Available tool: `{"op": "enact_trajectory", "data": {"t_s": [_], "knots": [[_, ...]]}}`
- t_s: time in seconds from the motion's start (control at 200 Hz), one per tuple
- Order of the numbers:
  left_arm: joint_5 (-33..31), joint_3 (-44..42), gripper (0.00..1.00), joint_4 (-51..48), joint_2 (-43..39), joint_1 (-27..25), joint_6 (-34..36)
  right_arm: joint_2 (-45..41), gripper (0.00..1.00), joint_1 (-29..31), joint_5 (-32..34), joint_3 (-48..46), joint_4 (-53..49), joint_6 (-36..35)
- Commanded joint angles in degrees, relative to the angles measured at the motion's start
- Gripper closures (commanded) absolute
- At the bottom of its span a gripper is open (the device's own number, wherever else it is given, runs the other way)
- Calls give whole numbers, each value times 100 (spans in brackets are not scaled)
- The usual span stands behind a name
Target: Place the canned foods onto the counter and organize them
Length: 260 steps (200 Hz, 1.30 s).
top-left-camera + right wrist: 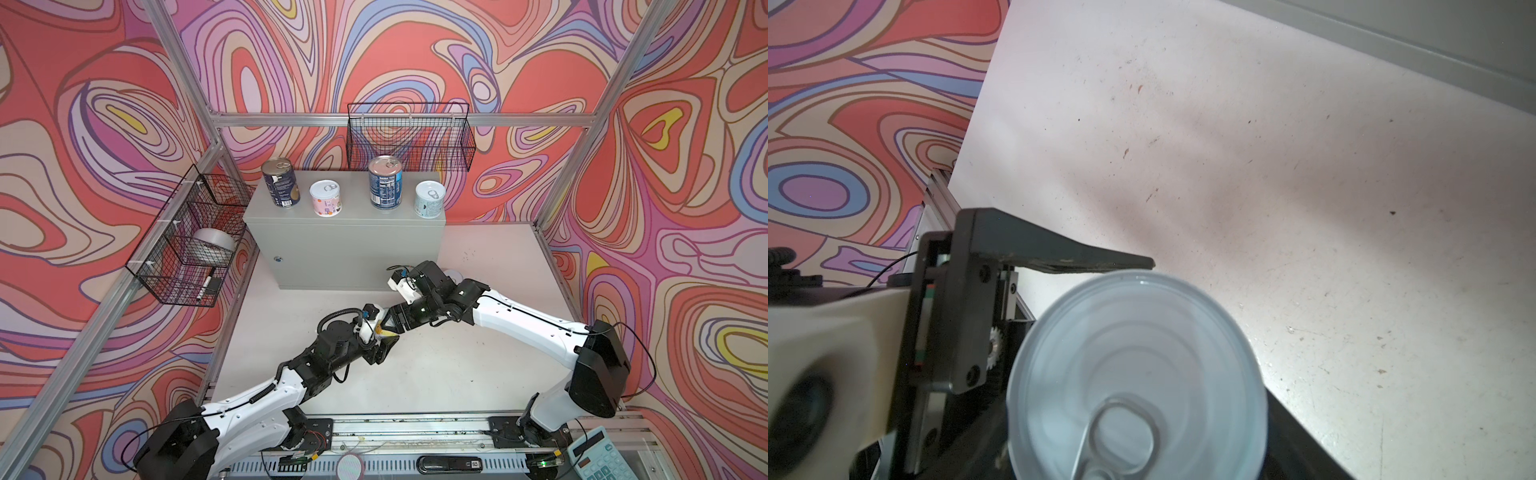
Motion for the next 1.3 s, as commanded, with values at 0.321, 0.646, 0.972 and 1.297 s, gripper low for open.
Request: {"op": "enact_trajectory", "data": {"t_s": [0.321,0.646,0.972,1.297], "knots": [[38,41,68,850,-347,12,-24,-187,10,54,57,-175,14,-70],[-20,76,68,752,-325,12,8,-440,7,47,278,-205,-46,-63],[-336,94,68,717,-251,12,-106,-948,7,49,671,-379,30,57],[-605,163,68,563,-216,12,-124,-1860,7,45,1701,-984,198,181]]}}
